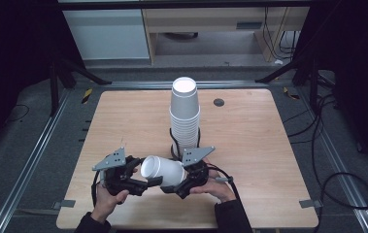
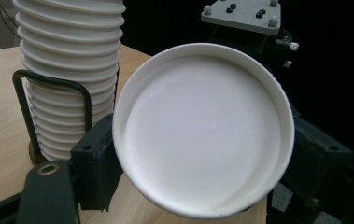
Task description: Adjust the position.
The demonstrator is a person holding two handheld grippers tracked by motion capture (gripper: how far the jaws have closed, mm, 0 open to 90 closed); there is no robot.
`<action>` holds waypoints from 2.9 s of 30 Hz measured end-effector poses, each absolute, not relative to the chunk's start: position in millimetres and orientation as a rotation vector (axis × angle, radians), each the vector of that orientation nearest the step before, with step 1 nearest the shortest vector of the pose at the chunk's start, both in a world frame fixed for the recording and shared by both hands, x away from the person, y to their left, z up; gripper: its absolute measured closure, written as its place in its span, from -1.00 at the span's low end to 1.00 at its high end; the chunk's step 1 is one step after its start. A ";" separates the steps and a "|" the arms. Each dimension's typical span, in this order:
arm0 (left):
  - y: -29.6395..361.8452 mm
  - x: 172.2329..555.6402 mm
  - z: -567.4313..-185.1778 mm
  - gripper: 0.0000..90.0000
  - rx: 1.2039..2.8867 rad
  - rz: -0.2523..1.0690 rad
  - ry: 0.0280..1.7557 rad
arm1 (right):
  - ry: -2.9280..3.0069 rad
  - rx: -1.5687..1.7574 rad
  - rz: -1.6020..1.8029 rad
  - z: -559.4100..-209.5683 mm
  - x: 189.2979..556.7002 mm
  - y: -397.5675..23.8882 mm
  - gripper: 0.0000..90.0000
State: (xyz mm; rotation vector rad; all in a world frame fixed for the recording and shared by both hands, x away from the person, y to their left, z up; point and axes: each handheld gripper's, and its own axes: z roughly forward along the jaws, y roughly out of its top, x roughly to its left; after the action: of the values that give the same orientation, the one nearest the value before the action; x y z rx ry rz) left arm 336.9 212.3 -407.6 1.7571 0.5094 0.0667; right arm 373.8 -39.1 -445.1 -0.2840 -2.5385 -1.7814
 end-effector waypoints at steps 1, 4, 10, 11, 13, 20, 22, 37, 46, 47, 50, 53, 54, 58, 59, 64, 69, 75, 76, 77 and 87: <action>212.5 337.0 -407.5 -0.52 1.754 0.065 0.509 | -2.534 -0.283 -1.783 -444.9 373.8 -39.4 -0.83; 212.3 336.9 -407.5 -0.53 1.750 0.068 0.515 | -2.526 -0.285 -1.782 -444.4 374.3 -40.4 -0.82; 214.0 335.8 -404.4 -0.59 1.740 0.077 0.511 | -2.528 -0.282 -1.764 -444.4 374.7 -42.6 -0.81; 214.7 335.3 -403.5 -0.61 1.740 0.079 0.510 | -2.529 -0.282 -1.763 -444.2 374.9 -43.3 -0.81; 216.3 334.8 -401.7 -0.64 1.741 0.089 0.511 | -2.533 -0.289 -1.763 -442.6 375.5 -46.0 -0.81; 224.6 336.3 -398.8 -0.68 1.753 0.103 0.527 | -2.619 -0.293 -1.719 -433.7 378.8 -57.8 -0.81; 226.4 337.3 -399.4 -0.68 1.773 0.114 0.536 | -2.665 -0.295 -1.694 -426.6 381.2 -63.8 -0.81; 222.2 347.9 -415.4 -0.71 1.935 0.118 0.568 | -2.945 -0.199 -1.409 -399.1 396.8 -67.1 -0.82; 216.3 348.8 -419.4 -0.72 1.988 0.093 0.555 | -3.033 -0.102 -1.212 -405.5 396.4 -48.8 -0.82; 215.0 348.8 -420.1 -0.72 1.998 0.093 0.554 | -3.045 -0.086 -1.183 -405.9 395.4 -43.6 -0.82; 213.6 349.0 -421.1 -0.73 2.004 0.086 0.554 | -3.052 -0.062 -1.161 -406.8 393.8 -37.0 -0.82; 212.2 348.9 -421.7 -0.72 2.014 0.079 0.551 | -3.065 -0.032 -1.126 -409.2 392.3 -29.4 -0.82; 211.6 348.8 -422.0 -0.72 2.014 0.077 0.548 | -3.072 -0.018 -1.111 -410.5 392.0 -26.5 -0.82; 209.8 348.8 -422.5 -0.72 2.024 0.072 0.547 | -3.077 0.007 -1.090 -414.5 389.9 -18.7 -0.82; 209.5 348.9 -422.8 -0.71 2.028 0.075 0.549 | -3.081 0.012 -1.086 -414.9 389.4 -17.1 -0.82; 208.3 348.8 -423.7 -0.67 2.035 0.077 0.556 | -3.078 0.029 -1.097 -415.9 388.2 -10.9 -0.82; 209.2 348.7 -423.3 -0.62 2.031 0.080 0.562 | -3.080 0.033 -1.100 -416.2 388.0 -7.9 -0.82; 210.1 347.6 -422.3 -0.58 2.023 0.083 0.548 | -3.080 0.033 -1.095 -416.7 387.9 -7.9 -0.83; 210.4 347.3 -422.0 -0.57 2.023 0.083 0.547 | -3.079 0.037 -1.098 -417.1 387.9 -8.1 -0.83; 210.5 347.1 -421.8 -0.56 2.021 0.084 0.546 | -3.077 0.039 -1.100 -417.5 387.9 -8.3 -0.84; 210.9 347.1 -421.8 -0.53 2.020 0.069 0.545 | -3.075 0.033 -1.097 -419.6 387.9 -8.7 -0.86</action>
State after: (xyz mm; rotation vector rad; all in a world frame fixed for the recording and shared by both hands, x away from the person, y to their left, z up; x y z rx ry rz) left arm 347.1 210.9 -421.8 2.0198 0.5450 0.0693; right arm 387.9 -8.7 -419.6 0.0332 -3.0746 -1.0974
